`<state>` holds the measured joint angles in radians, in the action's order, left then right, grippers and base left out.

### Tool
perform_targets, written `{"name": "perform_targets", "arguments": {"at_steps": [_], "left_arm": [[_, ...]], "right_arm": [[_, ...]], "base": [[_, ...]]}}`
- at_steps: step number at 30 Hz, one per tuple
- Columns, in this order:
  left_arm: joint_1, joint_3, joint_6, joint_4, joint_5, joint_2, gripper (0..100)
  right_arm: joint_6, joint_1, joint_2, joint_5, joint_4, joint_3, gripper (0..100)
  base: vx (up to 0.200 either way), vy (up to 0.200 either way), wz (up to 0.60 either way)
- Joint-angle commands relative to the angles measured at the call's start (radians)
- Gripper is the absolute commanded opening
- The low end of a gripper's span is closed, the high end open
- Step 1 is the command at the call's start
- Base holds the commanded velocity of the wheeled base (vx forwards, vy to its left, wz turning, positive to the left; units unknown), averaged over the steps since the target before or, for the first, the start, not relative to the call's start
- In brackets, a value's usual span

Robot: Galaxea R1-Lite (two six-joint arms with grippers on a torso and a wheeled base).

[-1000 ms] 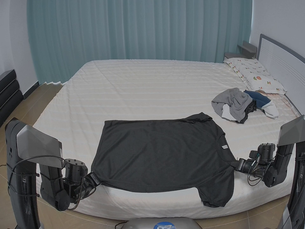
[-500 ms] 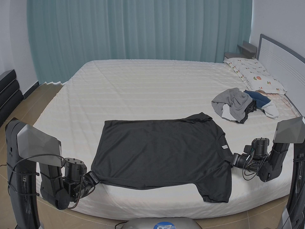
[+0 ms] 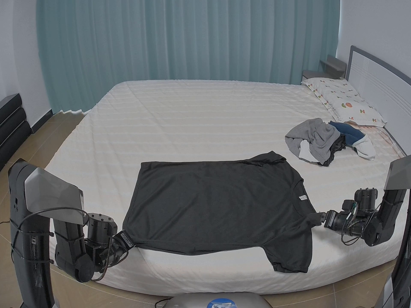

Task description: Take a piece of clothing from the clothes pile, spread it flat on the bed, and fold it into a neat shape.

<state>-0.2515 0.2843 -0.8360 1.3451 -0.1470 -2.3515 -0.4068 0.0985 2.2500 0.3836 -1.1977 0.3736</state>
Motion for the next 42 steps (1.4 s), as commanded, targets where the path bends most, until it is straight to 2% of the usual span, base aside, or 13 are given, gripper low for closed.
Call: {"name": "perform_targets", "arguments": {"at_steps": [1, 6, 14, 18, 25, 28, 34, 35, 42], "left_arm": [[0.000, 0.000, 0.000, 0.002, 0.000, -0.002, 0], [0.000, -0.002, 0.000, 0.000, 0.001, -0.002, 0], [0.000, -0.004, 0.000, 0.000, 0.001, -0.002, 0], [0.000, -0.004, 0.000, 0.000, 0.003, -0.002, 0], [0.000, -0.004, 0.000, 0.000, 0.003, -0.002, 0], [0.000, -0.005, 0.000, 0.000, 0.001, -0.002, 0], [0.000, -0.005, 0.001, 0.000, 0.001, -0.002, 0], [0.000, -0.007, 0.001, 0.000, 0.001, -0.002, 0], [0.005, -0.011, 0.011, 0.000, 0.000, -0.008, 0]], "right_arm": [[0.011, 0.000, -0.044, 0.032, -0.025, -0.136, 100], [0.040, -0.045, 0.017, 0.044, -0.095, -0.231, 100], [0.045, -0.109, 0.145, 0.026, -0.280, -0.265, 100], [0.043, -0.115, 0.155, 0.003, -0.293, -0.256, 100], [0.036, -0.138, 0.161, 0.001, -0.295, -0.226, 100], [0.003, -0.164, 0.168, -0.009, -0.295, -0.193, 100], [-0.030, -0.157, 0.169, -0.032, -0.292, -0.191, 100], [-0.030, -0.151, 0.166, -0.032, -0.292, -0.199, 0], [-0.023, -0.106, 0.140, -0.028, -0.295, -0.251, 0]], "base": [[0.000, 0.000, 0.00], [0.000, 0.000, 0.00], [0.000, 0.000, 0.00], [0.000, 0.000, 0.00], [0.000, 0.000, 0.00], [0.000, 0.000, 0.00], [0.000, 0.000, 0.00], [0.000, 0.000, 0.00], [0.000, 0.000, 0.00]]}}
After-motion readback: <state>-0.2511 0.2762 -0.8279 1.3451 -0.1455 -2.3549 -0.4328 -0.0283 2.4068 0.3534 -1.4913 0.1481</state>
